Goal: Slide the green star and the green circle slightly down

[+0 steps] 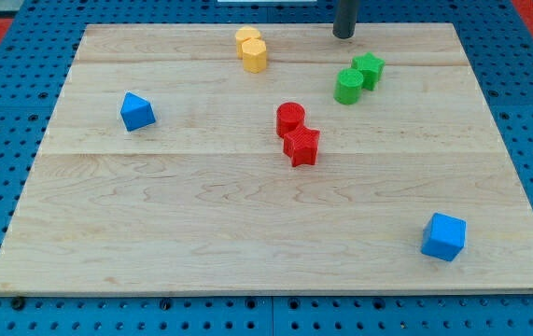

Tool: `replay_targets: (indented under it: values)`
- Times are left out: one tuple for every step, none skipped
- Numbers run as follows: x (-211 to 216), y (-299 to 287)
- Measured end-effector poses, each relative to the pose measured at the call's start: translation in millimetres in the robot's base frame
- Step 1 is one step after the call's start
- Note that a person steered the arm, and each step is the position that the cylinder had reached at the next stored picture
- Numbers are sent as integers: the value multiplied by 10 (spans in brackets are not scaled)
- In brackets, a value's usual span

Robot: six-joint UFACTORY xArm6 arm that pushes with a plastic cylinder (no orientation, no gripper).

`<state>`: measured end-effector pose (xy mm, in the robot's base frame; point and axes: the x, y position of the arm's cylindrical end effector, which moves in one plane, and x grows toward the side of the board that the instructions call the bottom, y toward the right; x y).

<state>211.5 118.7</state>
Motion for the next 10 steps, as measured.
replay_targets:
  values:
    - [-1,112]
    - [-2,355]
    - [-2,395]
    - [53,386]
    - [423,278]
    - [768,14]
    - [905,-46]
    - [908,-79]
    - [908,-126]
    - [908,-191]
